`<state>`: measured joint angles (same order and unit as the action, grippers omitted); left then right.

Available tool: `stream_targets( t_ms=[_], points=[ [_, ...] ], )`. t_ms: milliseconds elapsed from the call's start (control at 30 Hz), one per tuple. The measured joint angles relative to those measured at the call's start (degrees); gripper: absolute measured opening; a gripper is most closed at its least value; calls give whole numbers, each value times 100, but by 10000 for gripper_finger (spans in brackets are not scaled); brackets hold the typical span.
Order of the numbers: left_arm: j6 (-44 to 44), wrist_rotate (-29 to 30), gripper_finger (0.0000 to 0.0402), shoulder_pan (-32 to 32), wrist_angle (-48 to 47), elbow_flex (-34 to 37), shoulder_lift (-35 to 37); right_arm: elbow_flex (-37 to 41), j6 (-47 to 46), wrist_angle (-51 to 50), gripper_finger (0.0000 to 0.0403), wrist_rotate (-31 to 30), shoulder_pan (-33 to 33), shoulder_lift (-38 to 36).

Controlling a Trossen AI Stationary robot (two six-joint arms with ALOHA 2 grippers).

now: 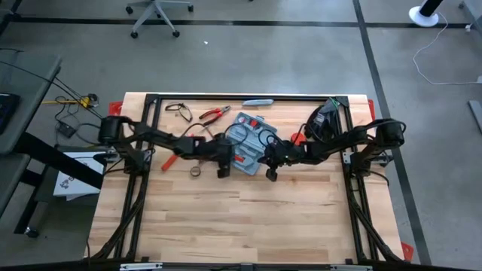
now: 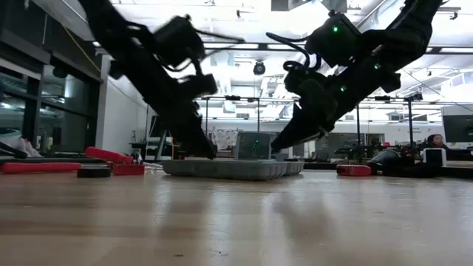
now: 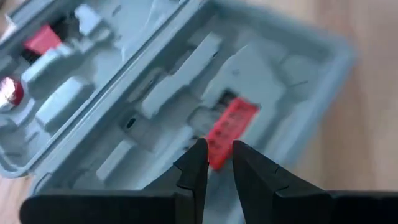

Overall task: Prefit tool cases
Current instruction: Remove the orange multi-bit set from the gray tool case

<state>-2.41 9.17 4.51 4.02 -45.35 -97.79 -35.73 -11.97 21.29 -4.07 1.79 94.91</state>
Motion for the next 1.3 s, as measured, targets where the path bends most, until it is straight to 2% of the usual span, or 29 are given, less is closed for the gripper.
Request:
stream_targets(
  t_ms=[233,333,533,767,900,1300],
  points=[
    [-341,-1,65,199,-409,-445,-88,-40,-246,676,0,-15,-7,777],
    [-434,-10,64,196,-414,-537,19,-46,-431,537,0,-25,-7,866],
    [-427,-50,64,180,-723,-548,222,-30,-452,-77,0,-349,-12,583],
    [-223,-116,64,117,-1309,-544,246,3,-563,-1300,0,-1446,-5,-24],
    [-316,-228,64,88,-1207,-544,246,7,-559,-1591,0,-1689,-3,-200],
    [-1126,-469,65,149,-146,-544,246,23,-254,-1419,0,-1437,-75,-317]
  ],
)
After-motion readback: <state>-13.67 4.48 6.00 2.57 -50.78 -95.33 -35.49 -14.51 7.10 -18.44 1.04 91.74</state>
